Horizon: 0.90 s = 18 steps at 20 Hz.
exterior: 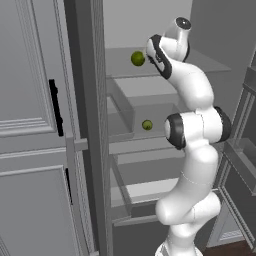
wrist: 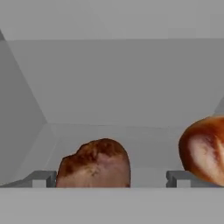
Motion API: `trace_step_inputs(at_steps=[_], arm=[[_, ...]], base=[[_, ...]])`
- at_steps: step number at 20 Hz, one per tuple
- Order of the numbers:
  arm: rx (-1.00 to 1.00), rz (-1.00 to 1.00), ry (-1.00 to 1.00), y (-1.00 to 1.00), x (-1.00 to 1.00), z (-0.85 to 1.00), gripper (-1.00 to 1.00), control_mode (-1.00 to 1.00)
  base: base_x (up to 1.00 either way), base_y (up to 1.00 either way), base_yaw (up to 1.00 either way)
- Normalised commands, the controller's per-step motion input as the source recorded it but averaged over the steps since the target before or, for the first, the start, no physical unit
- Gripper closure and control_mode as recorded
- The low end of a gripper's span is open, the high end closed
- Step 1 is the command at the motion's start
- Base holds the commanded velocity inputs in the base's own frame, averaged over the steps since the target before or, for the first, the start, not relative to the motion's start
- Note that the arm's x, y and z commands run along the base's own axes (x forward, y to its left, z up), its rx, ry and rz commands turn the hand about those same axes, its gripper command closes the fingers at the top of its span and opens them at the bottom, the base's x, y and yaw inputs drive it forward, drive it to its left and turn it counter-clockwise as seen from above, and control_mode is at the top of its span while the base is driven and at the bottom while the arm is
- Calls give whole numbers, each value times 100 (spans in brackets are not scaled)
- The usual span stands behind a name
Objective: Place one lime and one chicken drumstick in each tupperware on the nearby counter, to pack two identical lunches.
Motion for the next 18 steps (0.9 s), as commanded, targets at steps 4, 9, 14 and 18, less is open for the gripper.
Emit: trace_step_inputs(at_steps=[4, 9, 14, 18], arm=[[-12, 0, -1, 27, -3, -75, -100, -100], [-11, 0, -7, 39, -18, -58, -100, -100], [-1, 0, 1, 7, -25, -43, -100, -100], [1, 0, 6, -18, -1, -22, -100, -100]], base=[[0, 0, 0], [0, 0, 0], [0, 0, 0], [0, 0, 0]])
